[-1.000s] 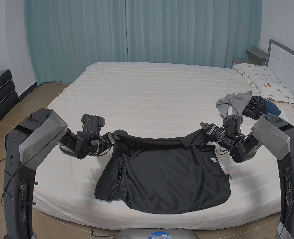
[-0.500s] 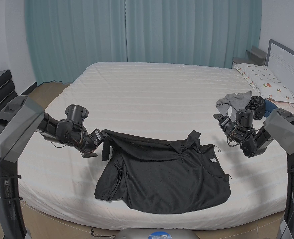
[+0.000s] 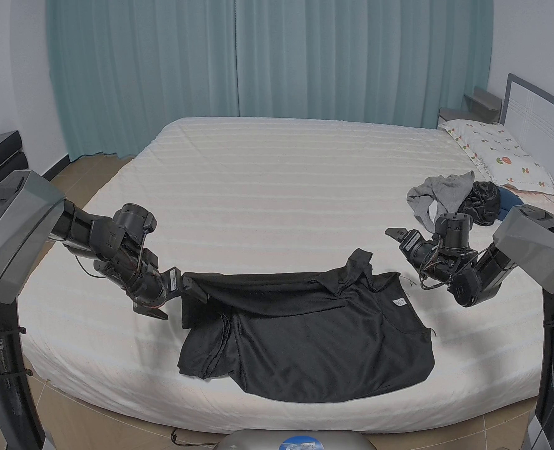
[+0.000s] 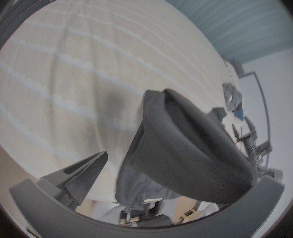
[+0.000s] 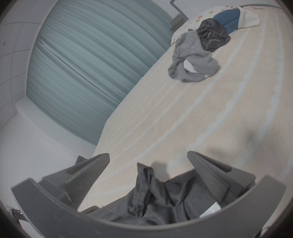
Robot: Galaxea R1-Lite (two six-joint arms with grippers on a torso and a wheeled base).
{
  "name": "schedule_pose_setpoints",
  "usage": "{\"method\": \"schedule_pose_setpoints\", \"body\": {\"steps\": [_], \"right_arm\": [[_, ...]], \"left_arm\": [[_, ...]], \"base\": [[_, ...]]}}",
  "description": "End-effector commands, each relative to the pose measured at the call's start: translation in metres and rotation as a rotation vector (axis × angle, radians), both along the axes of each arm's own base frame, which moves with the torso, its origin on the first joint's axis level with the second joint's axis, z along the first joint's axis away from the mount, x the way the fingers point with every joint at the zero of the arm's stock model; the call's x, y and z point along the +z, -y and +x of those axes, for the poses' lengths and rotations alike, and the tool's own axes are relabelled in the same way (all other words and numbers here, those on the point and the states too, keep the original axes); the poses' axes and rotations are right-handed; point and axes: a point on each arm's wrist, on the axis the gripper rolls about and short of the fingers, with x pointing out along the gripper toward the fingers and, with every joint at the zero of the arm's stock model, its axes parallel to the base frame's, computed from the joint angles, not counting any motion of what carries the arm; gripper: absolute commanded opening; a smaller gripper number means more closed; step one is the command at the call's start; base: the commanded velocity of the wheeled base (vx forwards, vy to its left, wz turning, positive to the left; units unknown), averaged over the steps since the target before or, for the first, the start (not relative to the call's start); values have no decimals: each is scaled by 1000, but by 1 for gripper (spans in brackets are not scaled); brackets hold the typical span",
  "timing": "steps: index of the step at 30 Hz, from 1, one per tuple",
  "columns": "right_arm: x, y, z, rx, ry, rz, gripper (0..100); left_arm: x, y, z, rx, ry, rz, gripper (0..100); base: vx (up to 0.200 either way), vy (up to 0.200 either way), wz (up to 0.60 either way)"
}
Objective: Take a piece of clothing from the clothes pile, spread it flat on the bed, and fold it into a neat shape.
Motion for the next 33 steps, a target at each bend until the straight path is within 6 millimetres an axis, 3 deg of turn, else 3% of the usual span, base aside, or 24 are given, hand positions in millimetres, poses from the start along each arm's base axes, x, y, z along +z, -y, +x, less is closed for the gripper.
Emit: {"method": "schedule_pose_setpoints", "body": {"steps": [1, 8, 16, 22, 27, 33], "right_arm": [[4, -21, -15, 66, -14, -9, 100], [-1, -39, -21, 117, -25, -37, 100], [-6, -97, -33, 270, -51, -50, 100], [-12, -98, -16, 254, -84, -67, 100], [-13, -84, 0, 217, -125, -88, 100], [-26, -86, 9, 216, -156, -101, 100]], "left_arm": [[-8, -1, -19, -109, -67, 92, 100], [-12, -2, -32, -189, -93, 103, 100], [-2, 2, -40, -219, -73, 80, 100], [9, -1, -41, -185, -47, 76, 100], [25, -2, -35, 29, -26, -5, 100], [31, -2, -27, 273, 43, -75, 100]], "base": [[0, 0, 0], [0, 0, 0], [0, 0, 0], [0, 0, 0], [0, 0, 0], [0, 0, 0]]}}
